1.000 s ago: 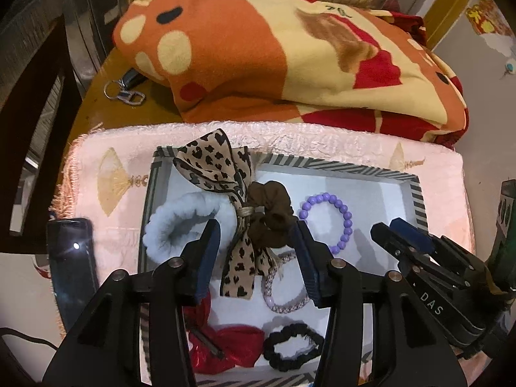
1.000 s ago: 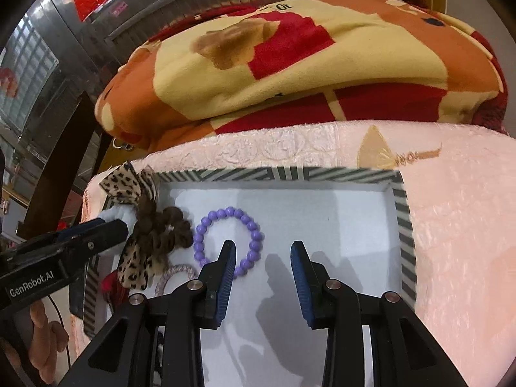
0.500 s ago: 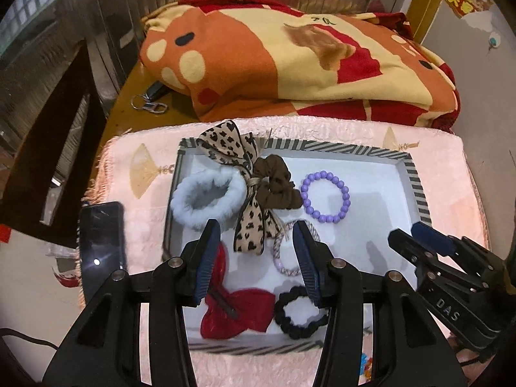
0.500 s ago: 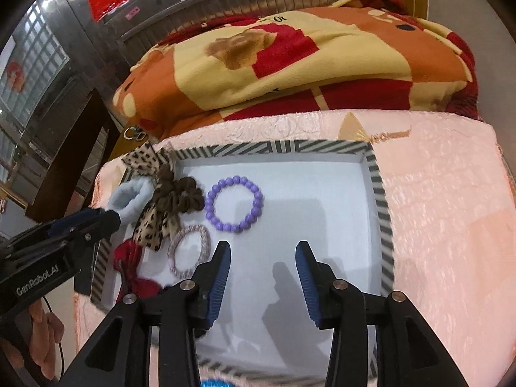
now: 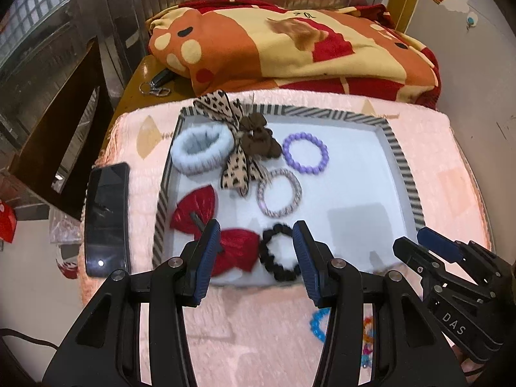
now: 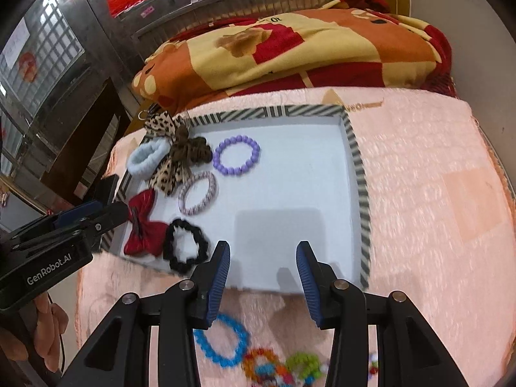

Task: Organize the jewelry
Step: 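Move both open grippers back over the remaining bracelets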

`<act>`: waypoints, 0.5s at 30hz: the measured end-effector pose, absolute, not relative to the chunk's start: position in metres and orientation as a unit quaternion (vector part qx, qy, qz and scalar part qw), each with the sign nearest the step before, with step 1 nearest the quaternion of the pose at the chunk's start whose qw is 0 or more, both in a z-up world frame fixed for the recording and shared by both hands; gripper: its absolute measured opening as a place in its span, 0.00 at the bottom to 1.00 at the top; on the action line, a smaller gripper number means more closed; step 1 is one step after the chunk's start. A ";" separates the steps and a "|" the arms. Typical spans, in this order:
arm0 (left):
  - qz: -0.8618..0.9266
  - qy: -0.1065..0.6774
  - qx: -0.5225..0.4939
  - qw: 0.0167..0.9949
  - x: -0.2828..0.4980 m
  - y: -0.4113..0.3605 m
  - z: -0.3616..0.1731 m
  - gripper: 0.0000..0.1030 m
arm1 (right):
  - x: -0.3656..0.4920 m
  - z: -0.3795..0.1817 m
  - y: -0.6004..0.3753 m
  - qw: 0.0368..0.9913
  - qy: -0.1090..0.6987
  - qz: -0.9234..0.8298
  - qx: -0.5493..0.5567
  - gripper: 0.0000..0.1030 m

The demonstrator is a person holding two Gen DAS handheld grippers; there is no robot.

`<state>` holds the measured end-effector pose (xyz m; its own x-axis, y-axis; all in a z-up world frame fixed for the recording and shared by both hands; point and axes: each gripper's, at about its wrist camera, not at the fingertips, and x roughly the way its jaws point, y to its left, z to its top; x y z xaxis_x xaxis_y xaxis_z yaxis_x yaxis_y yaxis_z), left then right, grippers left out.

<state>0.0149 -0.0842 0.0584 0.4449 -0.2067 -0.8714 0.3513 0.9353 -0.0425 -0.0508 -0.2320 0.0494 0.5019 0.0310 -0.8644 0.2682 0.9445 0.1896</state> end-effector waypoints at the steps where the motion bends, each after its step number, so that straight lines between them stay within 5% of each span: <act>1: -0.164 0.501 0.072 0.847 0.010 -0.084 0.058 0.45 | -0.054 0.049 -0.231 0.853 0.495 -0.070 0.151 0.40; 15: -0.145 0.498 0.074 0.852 -0.043 -0.083 0.055 0.45 | -0.106 0.047 -0.224 0.850 0.504 -0.058 0.143 0.40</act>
<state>-0.0431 -0.0826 0.0552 0.4620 -0.1730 -0.8699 0.3211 0.9469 -0.0178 -0.1055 -0.2239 0.0467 0.4854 0.0457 -0.8731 0.2417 0.9527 0.1842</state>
